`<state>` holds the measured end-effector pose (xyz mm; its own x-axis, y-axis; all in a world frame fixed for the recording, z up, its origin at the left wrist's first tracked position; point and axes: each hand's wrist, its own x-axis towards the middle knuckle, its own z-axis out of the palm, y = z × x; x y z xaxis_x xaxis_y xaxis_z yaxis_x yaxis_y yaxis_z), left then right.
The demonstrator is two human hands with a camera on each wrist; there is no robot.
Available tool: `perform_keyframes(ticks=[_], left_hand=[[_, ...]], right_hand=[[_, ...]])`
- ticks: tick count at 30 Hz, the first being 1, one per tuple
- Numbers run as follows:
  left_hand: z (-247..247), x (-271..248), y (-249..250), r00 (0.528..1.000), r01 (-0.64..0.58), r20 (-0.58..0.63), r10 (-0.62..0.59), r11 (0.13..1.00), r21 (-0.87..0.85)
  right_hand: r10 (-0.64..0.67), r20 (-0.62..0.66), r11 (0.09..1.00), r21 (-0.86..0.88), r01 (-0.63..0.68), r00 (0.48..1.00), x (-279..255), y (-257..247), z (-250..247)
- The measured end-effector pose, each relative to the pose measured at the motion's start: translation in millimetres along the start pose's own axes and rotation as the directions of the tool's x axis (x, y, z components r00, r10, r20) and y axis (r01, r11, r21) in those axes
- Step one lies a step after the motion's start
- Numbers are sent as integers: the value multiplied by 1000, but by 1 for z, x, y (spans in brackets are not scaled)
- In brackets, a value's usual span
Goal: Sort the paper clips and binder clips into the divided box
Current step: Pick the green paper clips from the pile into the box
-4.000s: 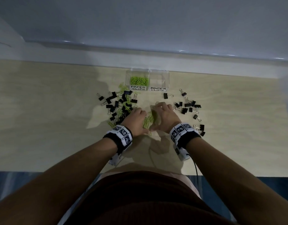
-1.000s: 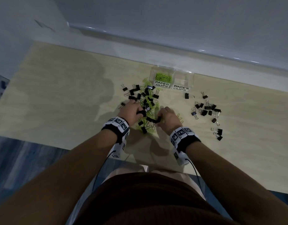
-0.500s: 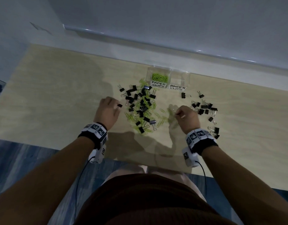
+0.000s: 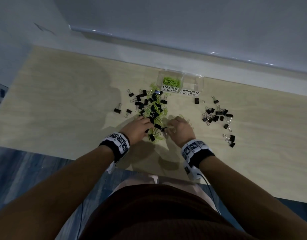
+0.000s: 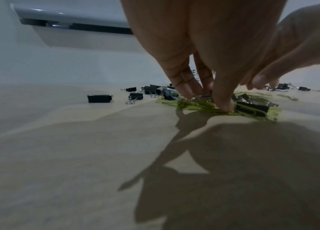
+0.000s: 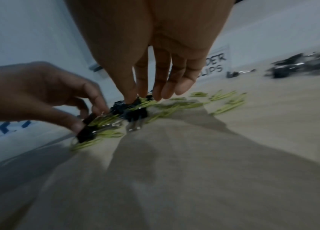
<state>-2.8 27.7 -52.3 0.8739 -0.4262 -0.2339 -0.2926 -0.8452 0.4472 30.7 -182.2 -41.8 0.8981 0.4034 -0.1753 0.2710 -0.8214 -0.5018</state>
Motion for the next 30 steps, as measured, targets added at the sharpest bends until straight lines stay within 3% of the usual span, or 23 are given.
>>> perform_keyframes(ticks=[3,6,9,11,15,18,21,23,25,27,30], left_hand=[[-2,-6,-5,984,81,-150,-100,988,-129],[-6,-14,-13,913,212,-293,-284,944,-252],[-5,-18,-17,878,264,-381,-291,957,-122],[-1,-16,-10,906,236,-356,-231,971,-28],[14,-2,14,982,156,-107,-154,988,14],[23,7,24,987,162,17,-163,986,26],[25,6,23,987,159,12,-159,987,-37],[21,0,21,987,145,-43,-155,975,-170],[14,-8,16,975,134,-136,-175,955,-265],[5,-18,4,944,159,-228,-236,937,-311],[-9,-33,-27,884,285,-281,-373,908,-308]], right_hand=[[78,127,996,-57,-72,989,10,-16,10],[117,145,993,-41,-112,983,14,-20,11],[156,116,986,38,-161,981,15,-18,4],[209,38,970,120,-212,977,14,-10,-4],[345,-219,926,237,-293,913,8,23,-27],[428,-318,903,191,-386,846,1,59,-42],[482,-329,874,111,-473,812,-5,80,-51],[402,-326,904,-6,-427,856,-6,76,-49],[237,-277,956,-102,-274,931,-3,56,-42],[60,-149,982,-167,-85,987,2,29,-31],[-170,63,964,-197,179,984,11,-5,-11]])
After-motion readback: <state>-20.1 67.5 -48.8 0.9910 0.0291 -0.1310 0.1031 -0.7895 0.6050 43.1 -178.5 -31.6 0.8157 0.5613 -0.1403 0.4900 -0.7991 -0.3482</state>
